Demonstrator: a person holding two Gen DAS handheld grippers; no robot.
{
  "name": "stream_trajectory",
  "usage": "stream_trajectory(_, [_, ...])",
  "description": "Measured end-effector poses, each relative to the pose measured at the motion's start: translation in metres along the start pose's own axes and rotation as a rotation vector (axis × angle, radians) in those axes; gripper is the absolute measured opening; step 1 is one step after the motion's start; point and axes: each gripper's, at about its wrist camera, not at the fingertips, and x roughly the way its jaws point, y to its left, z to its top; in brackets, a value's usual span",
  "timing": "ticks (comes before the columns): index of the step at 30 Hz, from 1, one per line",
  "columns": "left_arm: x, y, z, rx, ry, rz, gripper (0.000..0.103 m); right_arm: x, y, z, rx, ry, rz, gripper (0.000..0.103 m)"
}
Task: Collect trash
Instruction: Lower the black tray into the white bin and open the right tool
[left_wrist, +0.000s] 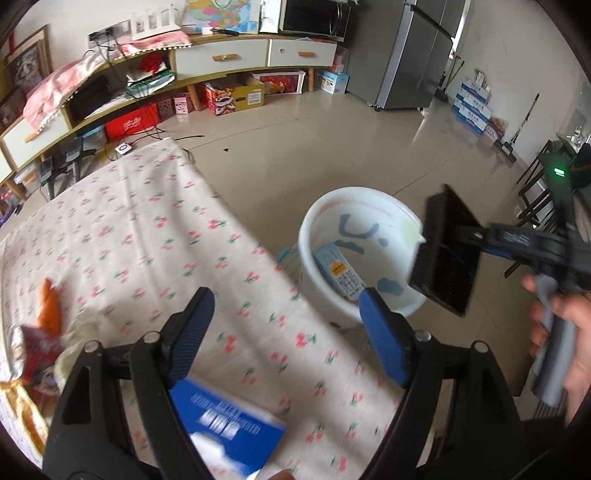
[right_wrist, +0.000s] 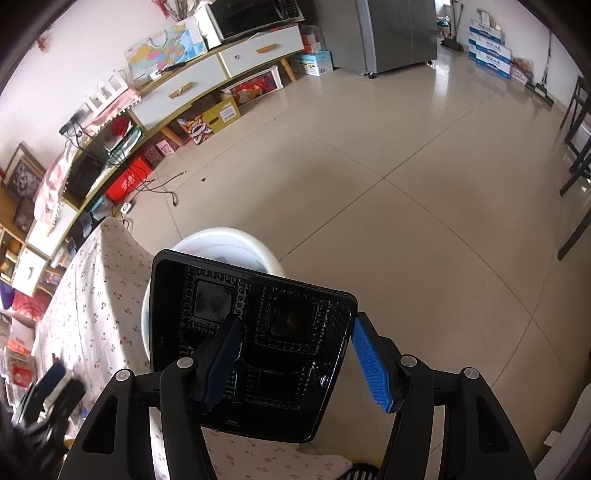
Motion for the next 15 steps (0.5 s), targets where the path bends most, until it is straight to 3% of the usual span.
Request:
stream_trajectory(8, [-0.044,0.039,-0.025,-0.038,-0.027,0.011,0.083,0.019,0.035,0.011,-0.025,-0.001,-0.016,0.064])
stream_trajectory(15, [-0.069,0.078,-0.047,-0.067,-0.037,0.035,0.084,0.025,0.046,0.013,-0.011,-0.003,-0.022,0.071])
